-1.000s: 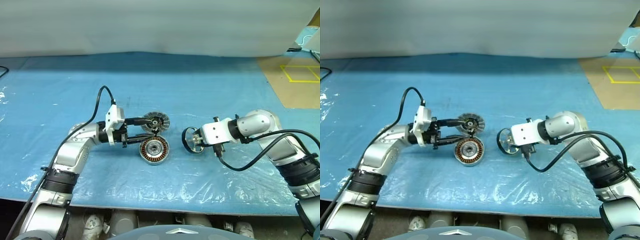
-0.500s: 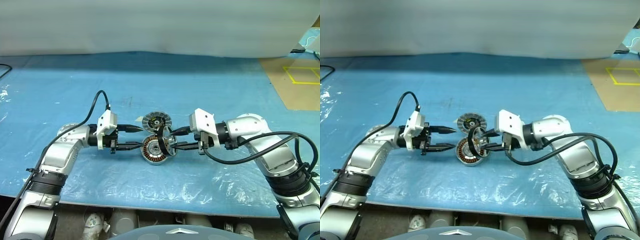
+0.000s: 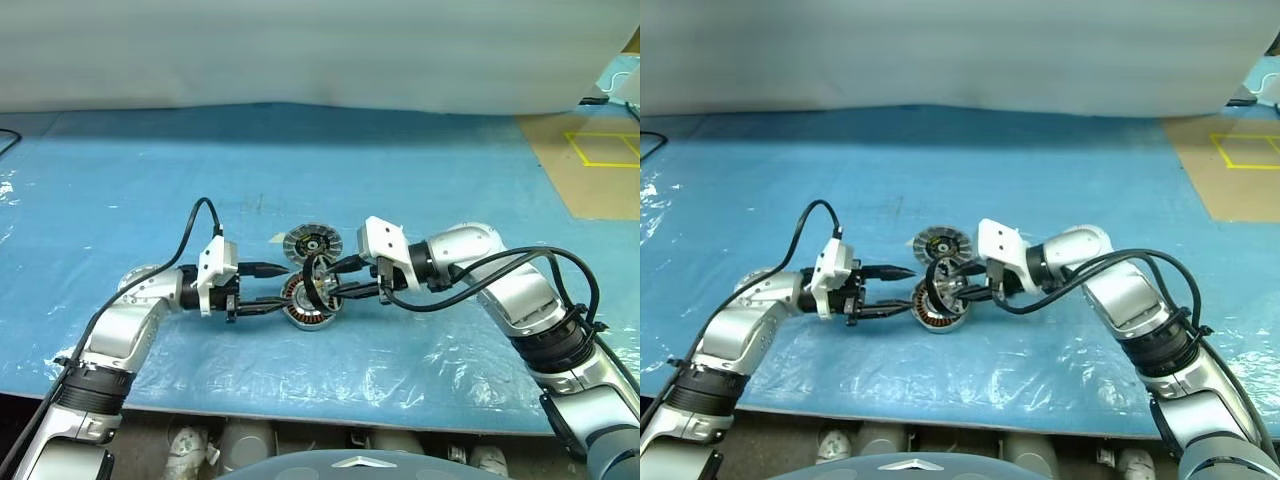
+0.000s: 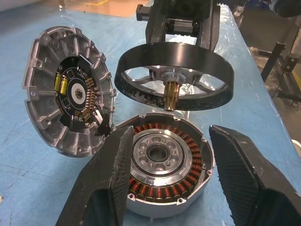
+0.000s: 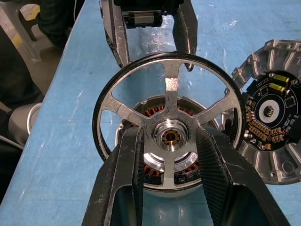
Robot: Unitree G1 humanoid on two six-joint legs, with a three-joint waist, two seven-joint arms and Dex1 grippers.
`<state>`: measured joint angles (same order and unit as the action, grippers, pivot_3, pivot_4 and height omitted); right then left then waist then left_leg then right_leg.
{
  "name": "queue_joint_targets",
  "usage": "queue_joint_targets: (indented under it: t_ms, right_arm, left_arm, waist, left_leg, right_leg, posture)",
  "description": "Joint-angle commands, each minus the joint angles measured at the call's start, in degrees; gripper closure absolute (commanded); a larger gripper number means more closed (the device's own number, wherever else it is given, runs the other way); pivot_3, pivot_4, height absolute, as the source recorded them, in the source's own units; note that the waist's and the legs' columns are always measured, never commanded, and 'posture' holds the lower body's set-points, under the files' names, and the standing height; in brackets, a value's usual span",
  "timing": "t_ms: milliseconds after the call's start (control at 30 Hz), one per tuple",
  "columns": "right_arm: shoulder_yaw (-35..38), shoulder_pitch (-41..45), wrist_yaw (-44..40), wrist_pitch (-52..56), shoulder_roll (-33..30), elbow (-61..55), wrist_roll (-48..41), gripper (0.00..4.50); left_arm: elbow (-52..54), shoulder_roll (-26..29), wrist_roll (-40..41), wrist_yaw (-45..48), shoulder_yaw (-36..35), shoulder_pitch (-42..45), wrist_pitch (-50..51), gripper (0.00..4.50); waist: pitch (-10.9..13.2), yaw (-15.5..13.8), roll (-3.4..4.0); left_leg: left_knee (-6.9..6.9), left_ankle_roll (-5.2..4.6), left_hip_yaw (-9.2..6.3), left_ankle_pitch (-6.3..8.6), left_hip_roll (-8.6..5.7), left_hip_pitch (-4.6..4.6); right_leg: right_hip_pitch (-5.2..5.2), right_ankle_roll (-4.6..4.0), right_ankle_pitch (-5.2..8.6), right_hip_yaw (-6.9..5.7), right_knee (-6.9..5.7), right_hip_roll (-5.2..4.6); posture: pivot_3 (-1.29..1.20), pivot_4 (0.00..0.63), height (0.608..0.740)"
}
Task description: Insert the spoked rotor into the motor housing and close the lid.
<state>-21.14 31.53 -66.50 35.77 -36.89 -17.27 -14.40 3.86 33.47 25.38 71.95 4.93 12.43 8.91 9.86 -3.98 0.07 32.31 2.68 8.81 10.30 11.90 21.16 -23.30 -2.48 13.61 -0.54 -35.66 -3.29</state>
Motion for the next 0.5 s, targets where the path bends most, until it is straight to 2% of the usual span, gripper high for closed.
queue_joint_targets:
  t_ms: [33, 267, 500]
  right_arm:
    - [-1.3, 2.1, -0.4, -3.6, 0.5, 2.3, 1.9, 3.17]
    - [-2.8, 3.2, -1.5, -5.9, 1.8, 5.9, 3.0, 3.17]
    - [-3.5, 3.3, -2.0, -5.7, 2.6, 6.6, 3.6, 3.17]
  left_arm:
    - [0.9, 0.9, -0.9, 0.0, -1.0, -0.2, -2.5, 1.76]
    - [1.3, 4.5, -1.7, 2.5, -1.0, -3.0, -3.6, 1.76]
    - [2.8, 3.2, -0.1, 0.4, -1.6, -5.5, -2.6, 1.76]
  waist:
    - [0.0, 0.0, 0.00]
    - [0.0, 0.1, 0.00]
    - [0.0, 0.0, 0.00]
  left_leg:
    - [0.00, 0.00, 0.00, 0.00, 0.00, 0.01]
    - [0.00, 0.00, 0.00, 0.00, 0.00, 0.00]
    - [0.02, 0.00, 0.01, 0.00, 0.00, 0.00]
  right_leg:
    - [-0.01, 0.00, 0.00, 0.00, 0.00, 0.00]
    - [-0.01, 0.00, 0.00, 0.01, -0.01, 0.01]
    - [0.00, 0.00, 0.00, -0.01, -0.02, -0.01]
  posture:
    - [0.00, 0.150, 0.740]
    - [0.00, 0.150, 0.740]
    - [0.00, 0.150, 0.740]
